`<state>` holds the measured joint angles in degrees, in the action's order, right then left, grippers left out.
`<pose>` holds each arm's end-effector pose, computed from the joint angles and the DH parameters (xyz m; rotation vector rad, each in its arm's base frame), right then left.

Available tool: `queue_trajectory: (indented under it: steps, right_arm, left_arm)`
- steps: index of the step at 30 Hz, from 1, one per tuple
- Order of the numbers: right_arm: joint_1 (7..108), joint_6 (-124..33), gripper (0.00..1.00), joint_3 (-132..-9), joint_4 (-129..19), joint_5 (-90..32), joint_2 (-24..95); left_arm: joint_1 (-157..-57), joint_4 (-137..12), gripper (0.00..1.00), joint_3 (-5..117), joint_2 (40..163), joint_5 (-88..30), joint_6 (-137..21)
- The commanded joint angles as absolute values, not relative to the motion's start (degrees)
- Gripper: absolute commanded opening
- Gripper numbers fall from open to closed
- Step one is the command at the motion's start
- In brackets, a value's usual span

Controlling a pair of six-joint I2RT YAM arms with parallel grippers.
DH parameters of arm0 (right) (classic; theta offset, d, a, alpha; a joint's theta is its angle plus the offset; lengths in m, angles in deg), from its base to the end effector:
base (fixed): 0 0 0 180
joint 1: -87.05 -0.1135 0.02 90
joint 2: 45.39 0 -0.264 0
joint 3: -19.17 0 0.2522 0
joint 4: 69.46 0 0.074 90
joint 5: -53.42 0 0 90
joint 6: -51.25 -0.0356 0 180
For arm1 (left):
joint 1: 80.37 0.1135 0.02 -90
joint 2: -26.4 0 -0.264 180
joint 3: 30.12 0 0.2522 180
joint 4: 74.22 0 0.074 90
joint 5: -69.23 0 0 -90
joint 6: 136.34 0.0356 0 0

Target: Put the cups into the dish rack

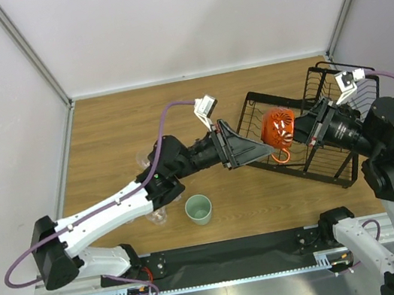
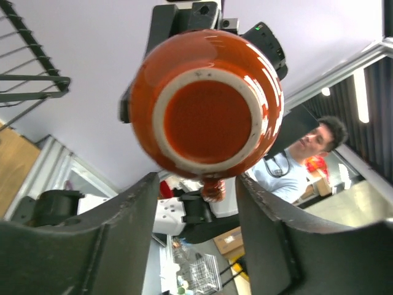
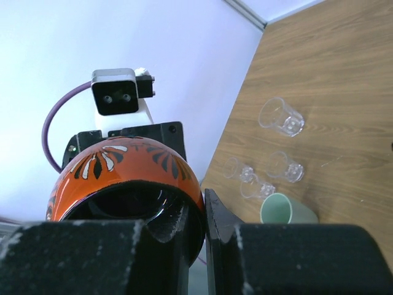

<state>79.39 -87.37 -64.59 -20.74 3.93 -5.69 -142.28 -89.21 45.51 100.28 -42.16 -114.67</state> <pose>0.0949 0.0361 0.4493 0.0535 1.8084 1.3020 0.1305 -0.2720 0.4057 0.3186 1.6323 -2.0949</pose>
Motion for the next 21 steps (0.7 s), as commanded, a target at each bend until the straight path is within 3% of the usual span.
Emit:
queue_trajectory:
  steps: [1, 13, 16, 18, 21]
  right_arm:
    - [79.5, -85.6, 0.00, -64.1, -23.6, 2.3, -6.5]
    - [79.5, -84.8, 0.00, -60.7, -23.8, -0.9, -7.6]
    - [79.4, -84.1, 0.00, -60.0, -23.8, 0.0, -7.2]
    - [79.4, -83.6, 0.00, -60.0, -23.6, 1.3, -6.8]
    - [79.3, -82.9, 0.00, -60.0, -22.6, 1.7, -6.8]
  left_arm:
    - [-143.2, -96.8, 0.56, 48.2, 102.3, -42.7, -117.8]
    - [-144.0, -97.3, 0.33, 50.8, 105.8, -43.5, -118.9]
    - [-144.0, -96.9, 0.24, 51.5, 106.1, -43.4, -118.8]
    - [-143.9, -94.7, 0.02, 53.3, 106.2, -43.7, -116.9]
    - [-143.8, -90.3, 0.00, 54.4, 105.7, -43.1, -113.8]
